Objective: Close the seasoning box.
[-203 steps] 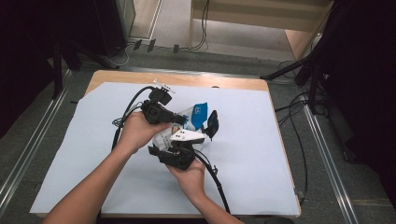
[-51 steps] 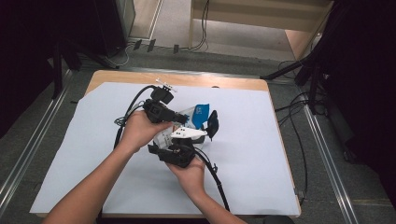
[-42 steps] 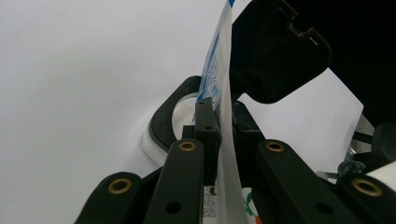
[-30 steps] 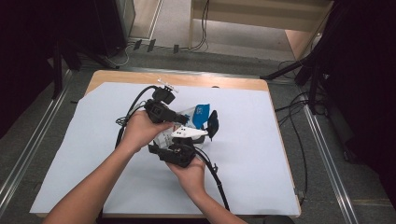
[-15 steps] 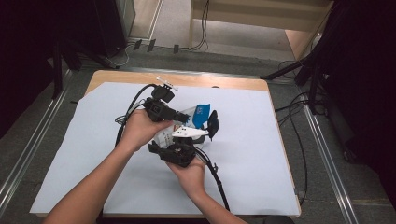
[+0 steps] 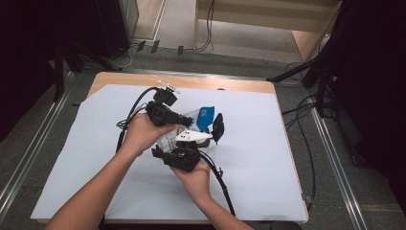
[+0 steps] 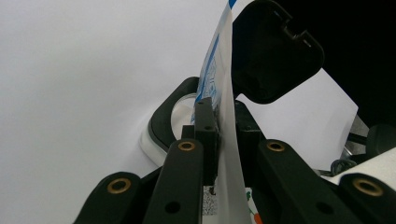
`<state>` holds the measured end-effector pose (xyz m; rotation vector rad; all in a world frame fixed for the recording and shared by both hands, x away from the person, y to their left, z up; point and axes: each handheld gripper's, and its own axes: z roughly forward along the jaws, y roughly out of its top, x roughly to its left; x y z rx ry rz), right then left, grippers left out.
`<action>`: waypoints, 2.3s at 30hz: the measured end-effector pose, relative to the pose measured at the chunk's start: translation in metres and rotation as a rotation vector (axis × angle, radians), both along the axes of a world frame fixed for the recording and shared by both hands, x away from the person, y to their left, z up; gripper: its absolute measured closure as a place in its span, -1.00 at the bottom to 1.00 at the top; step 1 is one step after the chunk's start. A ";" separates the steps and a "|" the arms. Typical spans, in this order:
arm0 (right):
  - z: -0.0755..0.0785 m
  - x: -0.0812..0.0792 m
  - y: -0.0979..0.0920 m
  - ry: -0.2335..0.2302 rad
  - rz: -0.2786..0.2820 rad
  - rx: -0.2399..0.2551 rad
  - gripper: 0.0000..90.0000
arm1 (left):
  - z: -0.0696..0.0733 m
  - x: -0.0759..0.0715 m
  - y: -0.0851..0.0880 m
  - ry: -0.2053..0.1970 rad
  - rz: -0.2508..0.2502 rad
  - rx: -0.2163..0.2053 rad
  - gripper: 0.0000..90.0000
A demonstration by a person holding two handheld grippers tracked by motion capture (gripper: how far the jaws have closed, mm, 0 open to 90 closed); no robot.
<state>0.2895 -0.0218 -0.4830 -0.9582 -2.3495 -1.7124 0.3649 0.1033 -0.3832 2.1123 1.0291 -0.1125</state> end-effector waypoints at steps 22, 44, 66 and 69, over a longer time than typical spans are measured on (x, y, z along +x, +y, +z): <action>0.000 0.000 0.000 0.010 0.002 0.001 0.64 | 0.000 0.000 -0.002 -0.002 -0.001 -0.001 0.88; 0.001 -0.001 0.001 0.005 -0.001 0.006 0.57 | 0.001 0.000 -0.004 0.002 0.005 0.010 0.88; 0.003 0.001 -0.001 0.029 -0.008 0.023 0.52 | 0.001 0.005 -0.010 0.020 -0.010 0.049 0.88; 0.002 0.002 -0.002 0.026 -0.007 0.023 0.52 | 0.001 0.005 -0.011 0.019 -0.010 0.050 0.88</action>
